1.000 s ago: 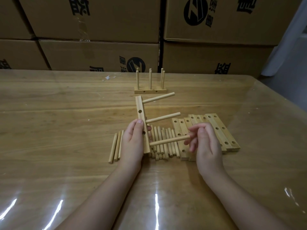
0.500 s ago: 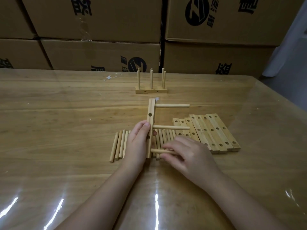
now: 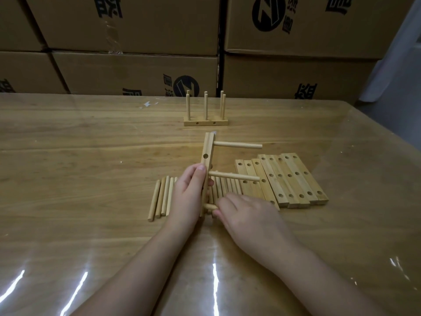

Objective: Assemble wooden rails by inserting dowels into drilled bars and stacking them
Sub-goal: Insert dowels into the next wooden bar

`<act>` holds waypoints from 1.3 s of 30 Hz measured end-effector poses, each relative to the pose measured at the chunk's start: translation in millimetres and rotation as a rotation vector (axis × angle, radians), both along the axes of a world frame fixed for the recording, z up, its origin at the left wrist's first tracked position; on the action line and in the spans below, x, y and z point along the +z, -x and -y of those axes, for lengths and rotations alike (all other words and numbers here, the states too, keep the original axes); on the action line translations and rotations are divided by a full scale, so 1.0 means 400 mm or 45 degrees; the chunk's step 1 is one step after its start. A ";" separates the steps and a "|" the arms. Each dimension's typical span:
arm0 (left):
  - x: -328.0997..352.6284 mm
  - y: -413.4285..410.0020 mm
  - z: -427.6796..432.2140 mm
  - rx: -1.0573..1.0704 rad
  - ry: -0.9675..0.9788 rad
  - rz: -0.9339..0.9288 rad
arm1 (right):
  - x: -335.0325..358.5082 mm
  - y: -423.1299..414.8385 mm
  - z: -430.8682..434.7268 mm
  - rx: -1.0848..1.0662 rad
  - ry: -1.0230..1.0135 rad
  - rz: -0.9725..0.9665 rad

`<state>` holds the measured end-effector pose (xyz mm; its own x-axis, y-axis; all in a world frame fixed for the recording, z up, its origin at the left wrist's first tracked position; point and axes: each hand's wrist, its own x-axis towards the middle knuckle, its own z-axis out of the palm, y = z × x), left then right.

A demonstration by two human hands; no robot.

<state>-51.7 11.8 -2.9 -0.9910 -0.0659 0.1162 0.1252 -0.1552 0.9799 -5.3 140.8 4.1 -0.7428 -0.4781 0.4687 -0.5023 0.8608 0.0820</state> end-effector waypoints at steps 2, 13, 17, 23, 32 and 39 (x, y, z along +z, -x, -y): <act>-0.002 -0.002 -0.001 0.008 0.044 -0.030 | 0.001 -0.002 0.004 -0.034 0.003 0.007; -0.007 -0.008 -0.005 0.004 0.125 -0.103 | 0.014 -0.010 0.009 -0.058 0.127 0.121; -0.008 -0.010 -0.008 -0.005 0.154 -0.134 | 0.008 -0.006 0.010 -0.082 0.188 0.347; -0.011 -0.013 -0.011 0.030 0.179 -0.192 | 0.008 -0.005 0.016 -0.120 0.332 0.507; -0.015 -0.006 -0.009 0.015 0.161 -0.196 | 0.012 -0.005 0.003 -0.097 0.281 0.346; -0.005 0.007 0.015 -0.023 -0.055 -0.006 | 0.005 0.024 -0.041 -0.093 0.630 -0.238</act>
<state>-54.4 5.6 -5.0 -0.9915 -0.0533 0.1185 0.1268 -0.1999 0.9716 -14.9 157.2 6.2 -0.6480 -0.1163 0.7527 -0.4550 0.8517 -0.2601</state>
